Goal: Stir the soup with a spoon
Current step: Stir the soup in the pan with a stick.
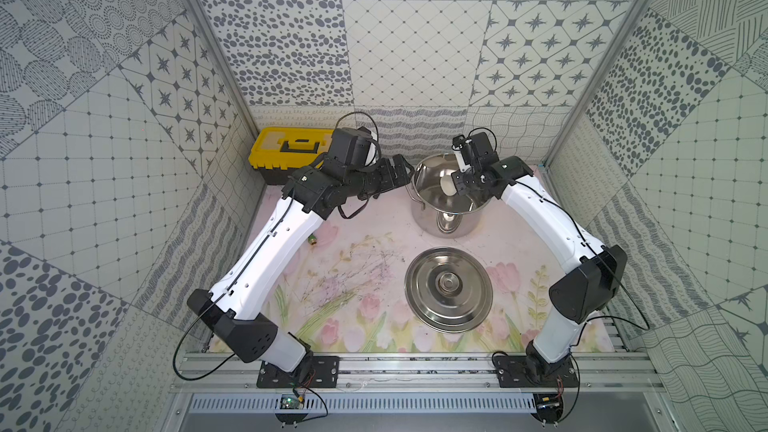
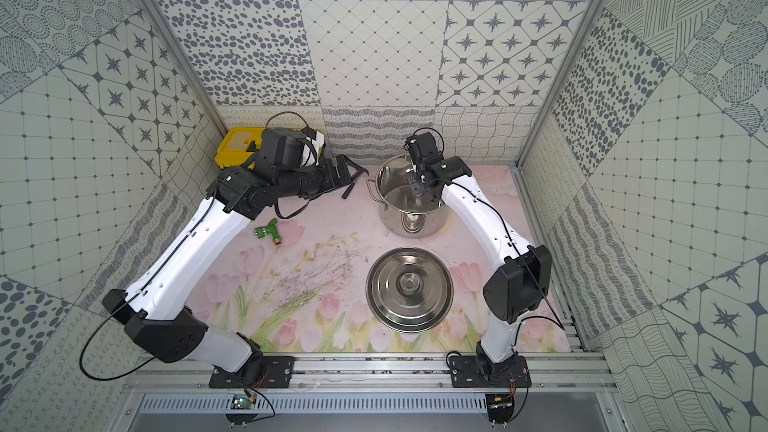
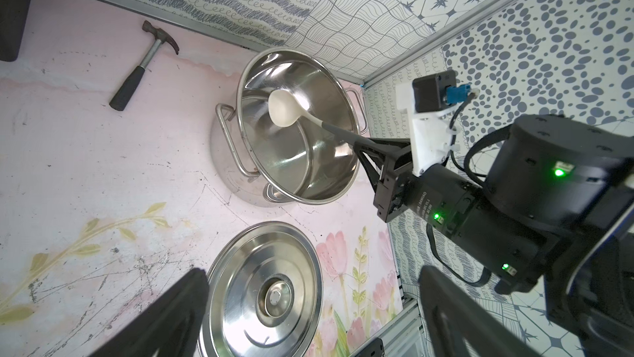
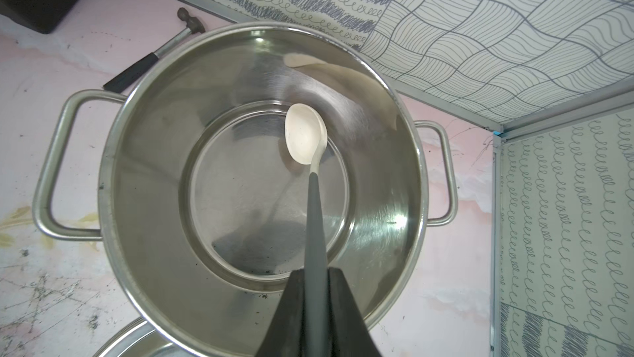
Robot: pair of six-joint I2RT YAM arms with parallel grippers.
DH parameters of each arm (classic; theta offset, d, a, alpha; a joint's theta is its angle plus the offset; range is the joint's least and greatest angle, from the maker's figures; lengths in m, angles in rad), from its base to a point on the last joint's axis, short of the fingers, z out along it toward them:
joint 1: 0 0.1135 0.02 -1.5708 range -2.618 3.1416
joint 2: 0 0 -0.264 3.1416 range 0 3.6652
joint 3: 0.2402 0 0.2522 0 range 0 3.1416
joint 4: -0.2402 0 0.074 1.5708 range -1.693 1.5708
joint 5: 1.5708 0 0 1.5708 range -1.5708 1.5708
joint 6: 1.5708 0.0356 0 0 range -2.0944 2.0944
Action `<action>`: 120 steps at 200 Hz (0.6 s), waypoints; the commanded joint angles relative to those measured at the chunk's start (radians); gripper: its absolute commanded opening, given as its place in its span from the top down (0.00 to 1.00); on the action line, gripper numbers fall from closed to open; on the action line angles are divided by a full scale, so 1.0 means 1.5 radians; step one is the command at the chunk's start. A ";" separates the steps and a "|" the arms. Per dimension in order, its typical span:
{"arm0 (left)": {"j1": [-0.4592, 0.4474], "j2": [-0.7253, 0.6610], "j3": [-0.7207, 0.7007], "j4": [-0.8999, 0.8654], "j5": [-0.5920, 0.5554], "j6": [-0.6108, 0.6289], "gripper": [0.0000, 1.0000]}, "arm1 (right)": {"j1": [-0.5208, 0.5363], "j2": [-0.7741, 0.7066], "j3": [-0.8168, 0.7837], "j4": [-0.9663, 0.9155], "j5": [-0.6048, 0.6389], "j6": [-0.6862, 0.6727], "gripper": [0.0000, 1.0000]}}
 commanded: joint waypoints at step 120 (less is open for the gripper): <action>-0.011 0.050 0.047 0.003 0.038 0.010 0.00 | 0.023 -0.151 -0.138 -0.017 -0.071 0.088 1.00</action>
